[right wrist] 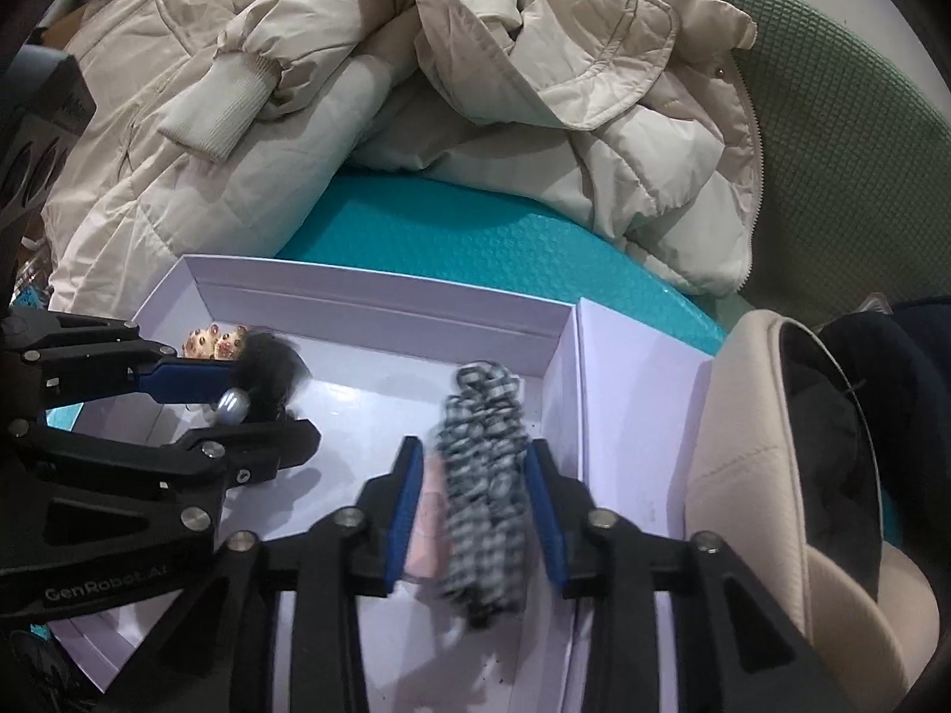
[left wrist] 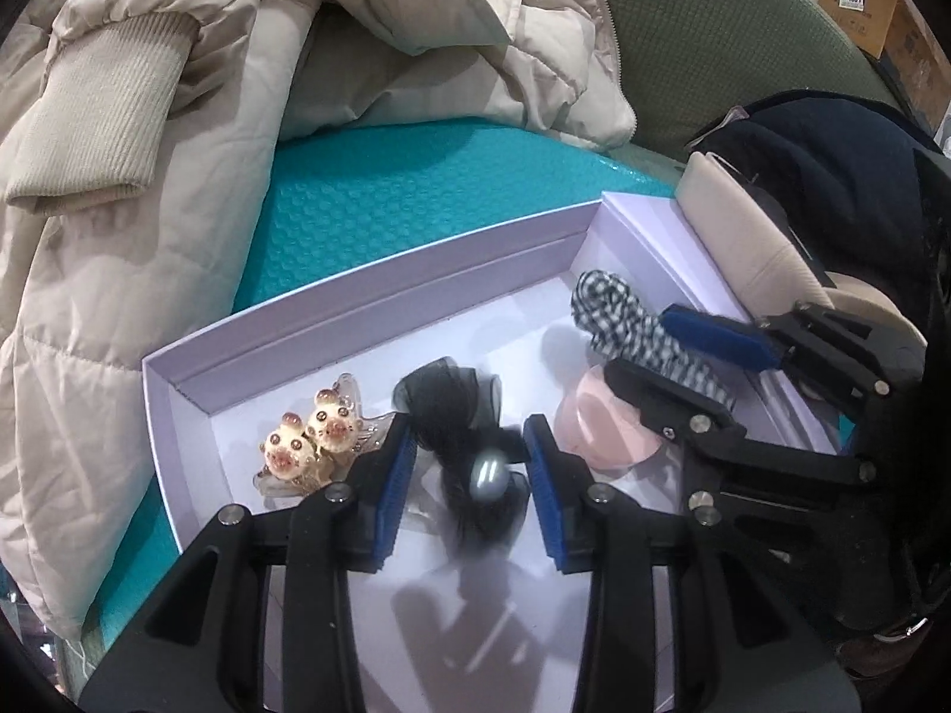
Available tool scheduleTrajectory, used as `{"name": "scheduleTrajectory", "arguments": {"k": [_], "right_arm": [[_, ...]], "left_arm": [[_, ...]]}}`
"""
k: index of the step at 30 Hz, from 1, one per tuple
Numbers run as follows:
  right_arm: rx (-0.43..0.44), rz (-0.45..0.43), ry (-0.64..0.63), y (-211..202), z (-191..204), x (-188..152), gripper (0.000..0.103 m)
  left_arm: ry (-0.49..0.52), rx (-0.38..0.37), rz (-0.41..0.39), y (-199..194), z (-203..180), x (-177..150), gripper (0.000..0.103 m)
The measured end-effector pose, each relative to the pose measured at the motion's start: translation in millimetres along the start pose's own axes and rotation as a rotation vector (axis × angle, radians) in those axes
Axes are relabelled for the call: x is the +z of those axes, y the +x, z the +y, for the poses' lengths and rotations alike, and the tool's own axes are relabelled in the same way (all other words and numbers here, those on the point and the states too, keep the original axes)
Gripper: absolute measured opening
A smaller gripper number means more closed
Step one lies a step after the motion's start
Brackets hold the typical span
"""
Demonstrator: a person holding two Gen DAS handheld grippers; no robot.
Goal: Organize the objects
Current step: 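Release the black bow in the box while the right tool lowers and releases the scrunchie, then move the left tool to the red fuzzy scrunchie while the right tool approaches the black claw clip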
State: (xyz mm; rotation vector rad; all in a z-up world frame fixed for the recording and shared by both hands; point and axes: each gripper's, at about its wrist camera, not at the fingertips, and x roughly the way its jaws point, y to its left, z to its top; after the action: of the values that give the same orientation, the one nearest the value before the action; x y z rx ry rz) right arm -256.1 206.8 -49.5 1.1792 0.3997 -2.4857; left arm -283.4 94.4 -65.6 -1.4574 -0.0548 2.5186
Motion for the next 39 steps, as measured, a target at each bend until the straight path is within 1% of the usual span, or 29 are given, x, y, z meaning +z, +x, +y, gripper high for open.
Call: {"name": "scheduleTrajectory", "arguments": {"k": [3,5,6,13,20,26,28,31,36,39], "right_arm": [[0.0,-0.003,0.004,-4,-1,-1,0.043],[-0.001,-0.004,0.008,-7,-1,-1,0.043],[-0.003,-0.008,0.008,-11,-1,-1,0.043],[-0.006,-0.033,0.008,-34,2,2,0.043],[-0.009,-0.074,-0.003,-71,10,7,0.043],[-0.011,-0.126,-0.017,-113,18,11,0.044],[-0.011,-0.138,-0.015,-125,21,10,0.046],[-0.004,-0.154,-0.017,-144,30,5,0.047],[0.017,-0.17,-0.039,-168,51,-8,0.047],[0.027,-0.173,-0.049,-180,62,-17,0.047]], "left_arm": [[-0.006,0.002,-0.007,-5,1,-1,0.037],[-0.008,0.007,-0.014,-11,1,-2,0.043],[-0.009,0.01,-0.019,-14,2,-1,0.043],[-0.006,0.026,-0.061,-48,1,-2,0.044],[0.009,0.067,-0.118,-100,-4,-4,0.044],[0.023,0.116,-0.164,-152,-10,-8,0.044],[0.023,0.139,-0.171,-168,-10,-13,0.047],[0.015,0.168,-0.186,-190,-8,-28,0.049],[-0.015,0.195,-0.184,-218,-2,-59,0.05],[-0.032,0.213,-0.189,-231,1,-80,0.054]]}}
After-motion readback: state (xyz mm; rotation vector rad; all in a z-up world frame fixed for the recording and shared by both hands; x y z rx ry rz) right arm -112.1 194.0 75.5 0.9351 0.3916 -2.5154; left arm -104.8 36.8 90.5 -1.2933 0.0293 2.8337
